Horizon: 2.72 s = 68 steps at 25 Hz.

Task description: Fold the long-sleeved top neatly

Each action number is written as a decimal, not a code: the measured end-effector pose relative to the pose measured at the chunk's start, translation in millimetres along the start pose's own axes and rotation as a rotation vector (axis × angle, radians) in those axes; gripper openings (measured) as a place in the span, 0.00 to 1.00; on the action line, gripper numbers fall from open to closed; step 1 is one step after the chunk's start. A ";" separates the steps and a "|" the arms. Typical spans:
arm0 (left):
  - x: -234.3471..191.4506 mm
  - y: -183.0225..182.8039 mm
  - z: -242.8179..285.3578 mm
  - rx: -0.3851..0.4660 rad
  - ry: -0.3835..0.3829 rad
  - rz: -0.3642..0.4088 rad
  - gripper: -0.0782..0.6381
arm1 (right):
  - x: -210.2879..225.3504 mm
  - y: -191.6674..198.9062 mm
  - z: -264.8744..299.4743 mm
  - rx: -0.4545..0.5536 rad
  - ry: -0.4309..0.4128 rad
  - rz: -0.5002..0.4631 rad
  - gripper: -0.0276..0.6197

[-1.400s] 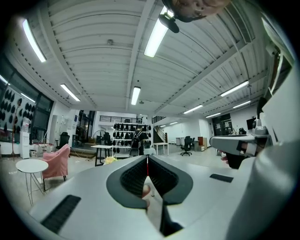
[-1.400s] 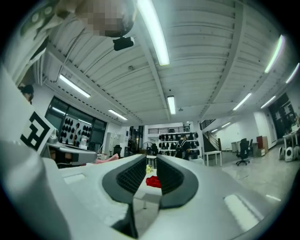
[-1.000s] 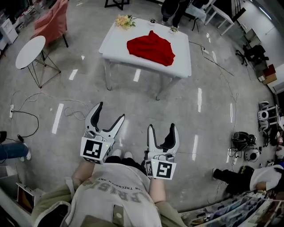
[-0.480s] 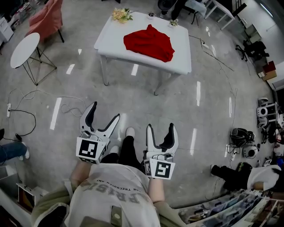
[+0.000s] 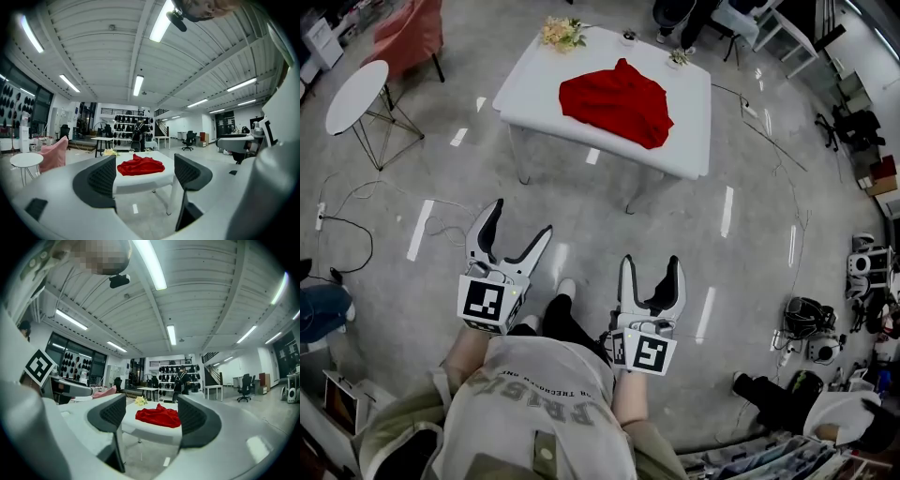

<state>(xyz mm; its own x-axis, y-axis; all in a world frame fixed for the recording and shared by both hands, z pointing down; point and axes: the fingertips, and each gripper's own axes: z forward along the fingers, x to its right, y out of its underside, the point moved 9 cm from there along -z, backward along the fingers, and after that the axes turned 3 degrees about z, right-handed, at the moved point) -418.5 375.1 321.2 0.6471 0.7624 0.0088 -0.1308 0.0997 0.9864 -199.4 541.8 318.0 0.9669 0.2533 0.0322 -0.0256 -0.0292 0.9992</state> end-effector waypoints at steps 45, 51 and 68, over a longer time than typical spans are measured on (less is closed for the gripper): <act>-121.0 -32.5 324.3 -0.121 0.179 0.039 0.63 | 67.0 28.0 318.0 -0.084 0.023 -0.009 0.56; -135.2 -13.9 353.3 -0.206 0.214 0.023 0.63 | 71.6 41.9 343.5 -0.157 0.048 -0.028 0.56; -129.7 64.9 442.6 -0.468 0.193 0.074 0.63 | 137.9 129.9 417.3 -0.425 -0.049 -0.075 0.56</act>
<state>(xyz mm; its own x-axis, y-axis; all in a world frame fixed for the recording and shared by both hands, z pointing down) -178.4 -0.3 456.8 0.4784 0.8782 0.0019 -0.5223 0.2828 0.8045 36.7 169.4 443.1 0.9807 0.1930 -0.0316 -0.0473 0.3908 0.9193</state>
